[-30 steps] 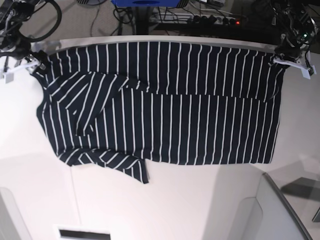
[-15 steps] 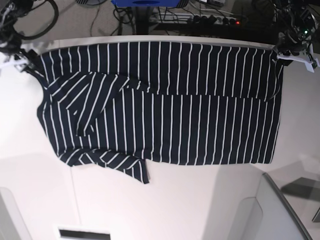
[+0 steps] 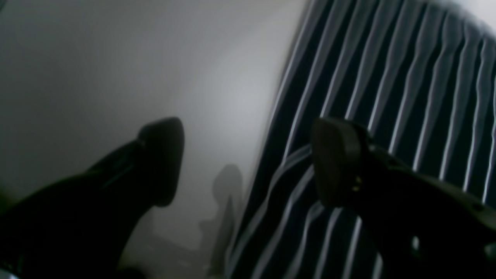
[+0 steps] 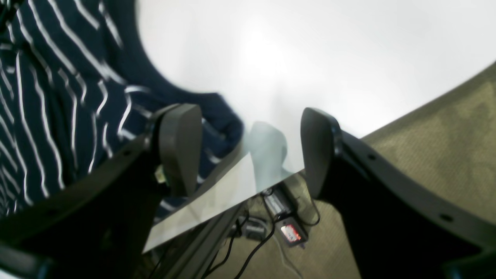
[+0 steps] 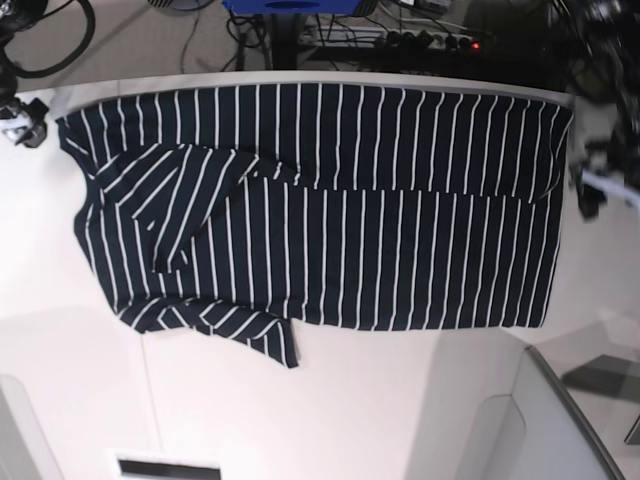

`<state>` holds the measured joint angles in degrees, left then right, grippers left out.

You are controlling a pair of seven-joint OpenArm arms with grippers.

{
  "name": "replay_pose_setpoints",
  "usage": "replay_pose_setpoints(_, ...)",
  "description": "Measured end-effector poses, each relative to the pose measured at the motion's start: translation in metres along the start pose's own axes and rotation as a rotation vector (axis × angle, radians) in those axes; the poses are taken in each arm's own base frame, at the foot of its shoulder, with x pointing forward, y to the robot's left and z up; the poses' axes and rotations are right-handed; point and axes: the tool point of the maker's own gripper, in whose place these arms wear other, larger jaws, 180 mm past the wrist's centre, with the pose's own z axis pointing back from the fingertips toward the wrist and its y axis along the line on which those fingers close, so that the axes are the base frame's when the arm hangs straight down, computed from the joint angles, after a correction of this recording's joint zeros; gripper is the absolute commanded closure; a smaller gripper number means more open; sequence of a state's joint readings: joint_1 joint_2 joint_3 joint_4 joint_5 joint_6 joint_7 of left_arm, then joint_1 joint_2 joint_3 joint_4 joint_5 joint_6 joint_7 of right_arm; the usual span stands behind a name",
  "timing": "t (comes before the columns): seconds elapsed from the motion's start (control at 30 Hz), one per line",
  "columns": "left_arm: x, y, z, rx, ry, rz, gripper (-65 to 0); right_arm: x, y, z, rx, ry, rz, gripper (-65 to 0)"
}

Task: Layout the t-shirt on the table in an organized manner, then fold the t-shirt properly
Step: 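Open both grippers and release the shirt edge, then press the left gripper onto the shirt's side edge and smooth it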

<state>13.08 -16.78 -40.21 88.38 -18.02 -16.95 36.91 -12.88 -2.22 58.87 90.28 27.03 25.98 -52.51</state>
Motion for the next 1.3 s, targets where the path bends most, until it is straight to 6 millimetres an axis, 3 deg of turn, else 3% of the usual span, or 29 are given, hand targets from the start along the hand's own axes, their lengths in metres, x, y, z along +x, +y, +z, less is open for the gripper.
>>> replay_pose_setpoints(0.13,-0.009,-0.02,-0.033,-0.087,0.106,-0.105,-48.2,0.0,-0.001,0.0,-0.005,0.001,0.003,-38.3)
replay_pose_setpoints(0.2,-0.009,-0.038,-0.044,-0.141,0.128,-0.14,-44.8,0.0,0.0,0.0,-0.001,-0.001,0.0,-38.3)
replay_pose_setpoints(0.33,0.004,-0.068,-0.054,-0.216,0.13,-0.196,-28.6,-0.003,-0.001,0.0,-0.003,0.005,-0.001,-38.3)
replay_pose_setpoints(0.5,0.002,-0.083,-0.056,-0.233,0.23,-0.246,0.0,-0.004,0.0,0.0,-0.001,0.006,-0.003,-38.3)
replay_pose_setpoints(0.6,0.003,-0.1,-0.056,-0.267,0.237,-0.306,0.0,-0.004,0.0,0.0,-0.002,0.007,-0.003,-38.1)
replay_pose_setpoints(0.8,-0.017,-0.141,-0.058,-0.356,0.301,-0.426,0.0,-0.006,0.0,0.0,-0.002,0.012,-0.004,-38.1)
replay_pose_setpoints(0.93,-0.026,-0.155,-0.067,-0.386,0.345,-0.47,0.0,-0.008,0.002,-0.001,0.004,0.014,-0.012,-38.1)
replay_pose_setpoints(1.13,-0.051,-0.161,-0.067,-0.401,0.412,-0.514,0.0,-0.014,0.004,-0.001,0.008,0.024,-0.019,-38.1)
replay_pose_setpoints(1.3,-0.074,-0.131,-0.066,-0.301,0.469,-0.651,0.0,-0.016,0.002,0.0,0.004,0.028,-0.018,-38.1)
